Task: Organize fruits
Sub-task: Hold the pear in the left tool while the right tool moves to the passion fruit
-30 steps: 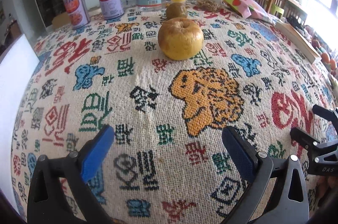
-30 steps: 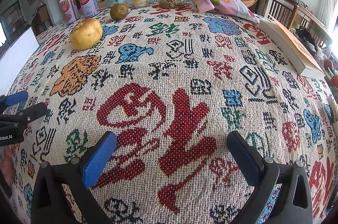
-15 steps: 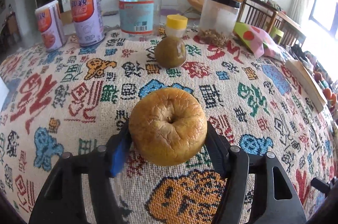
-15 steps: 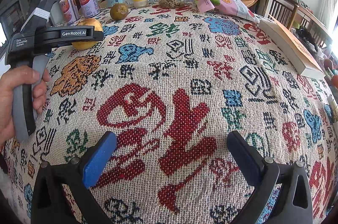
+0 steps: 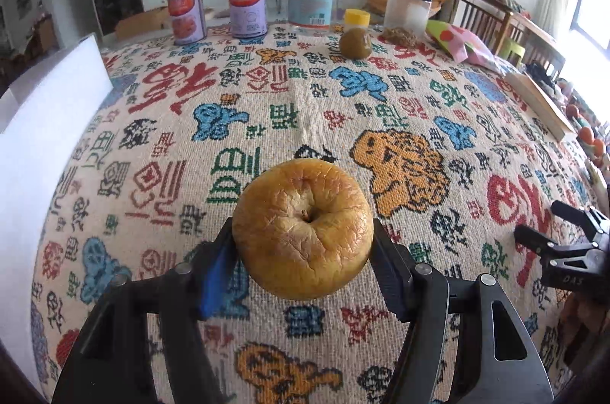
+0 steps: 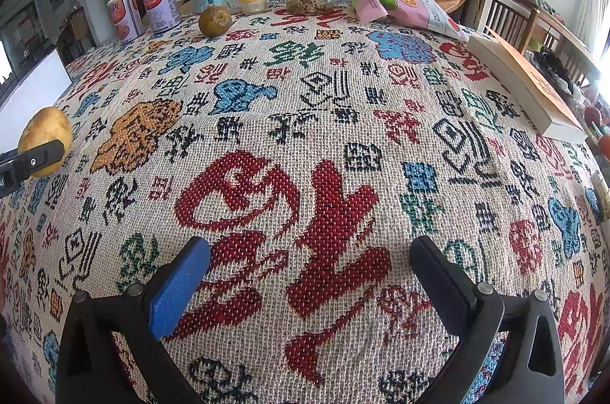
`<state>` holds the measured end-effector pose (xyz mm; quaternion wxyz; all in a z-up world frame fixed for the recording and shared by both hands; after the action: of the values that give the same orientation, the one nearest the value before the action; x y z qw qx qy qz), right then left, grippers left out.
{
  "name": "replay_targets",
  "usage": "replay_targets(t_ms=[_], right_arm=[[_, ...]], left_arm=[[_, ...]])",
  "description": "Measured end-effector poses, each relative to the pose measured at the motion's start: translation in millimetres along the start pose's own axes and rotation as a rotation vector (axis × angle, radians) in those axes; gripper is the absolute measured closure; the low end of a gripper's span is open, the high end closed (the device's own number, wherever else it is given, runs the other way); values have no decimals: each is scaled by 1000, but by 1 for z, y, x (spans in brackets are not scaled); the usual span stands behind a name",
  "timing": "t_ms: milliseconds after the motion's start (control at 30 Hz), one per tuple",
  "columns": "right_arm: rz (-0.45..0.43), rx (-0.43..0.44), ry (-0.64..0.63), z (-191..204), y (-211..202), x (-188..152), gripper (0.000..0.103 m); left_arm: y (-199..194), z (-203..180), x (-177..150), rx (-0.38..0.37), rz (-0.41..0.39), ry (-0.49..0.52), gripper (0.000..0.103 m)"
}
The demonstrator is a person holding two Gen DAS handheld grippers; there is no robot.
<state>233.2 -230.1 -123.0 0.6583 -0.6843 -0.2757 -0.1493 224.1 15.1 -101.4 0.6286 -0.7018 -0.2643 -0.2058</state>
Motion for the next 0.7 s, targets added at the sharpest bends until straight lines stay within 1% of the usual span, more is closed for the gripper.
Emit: replay_targets(t_ms=[133,167,233,267,300,333,433,700], right_arm=[[0,0,0,0,0,0,0],[0,0,0,0,0,0,0],[0,0,0,0,0,0,0],[0,0,0,0,0,0,0],[0,0,0,0,0,0,0],[0,0,0,0,0,0,0],[0,0,0,0,0,0,0],[2,-3,-3,0,0,0,0]], left_arm=[[5,5,-19,18,13,10,35],[6,6,-19,15,1,7,34],[9,7,-18,13,-12,9,24],[12,8,-17,26,-10,8,11],[16,11,-18,39,5,1,5],[20,13,-20,38,34,-10,5],[25,10,-22,60,53,11,1],[24,10,-24,67,44,6,0]])
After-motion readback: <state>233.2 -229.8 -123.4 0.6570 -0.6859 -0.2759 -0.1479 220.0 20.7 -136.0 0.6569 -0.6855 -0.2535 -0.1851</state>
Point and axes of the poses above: each gripper's, at about its wrist camera, not at the fingertips, and y roughly the way its jaws point, z to its left, x to its top, the point moved 6 cm from there along y, roughly the way its jaws point, and after that the axes turned 7 degrees about -y, right-handed, at the moved point
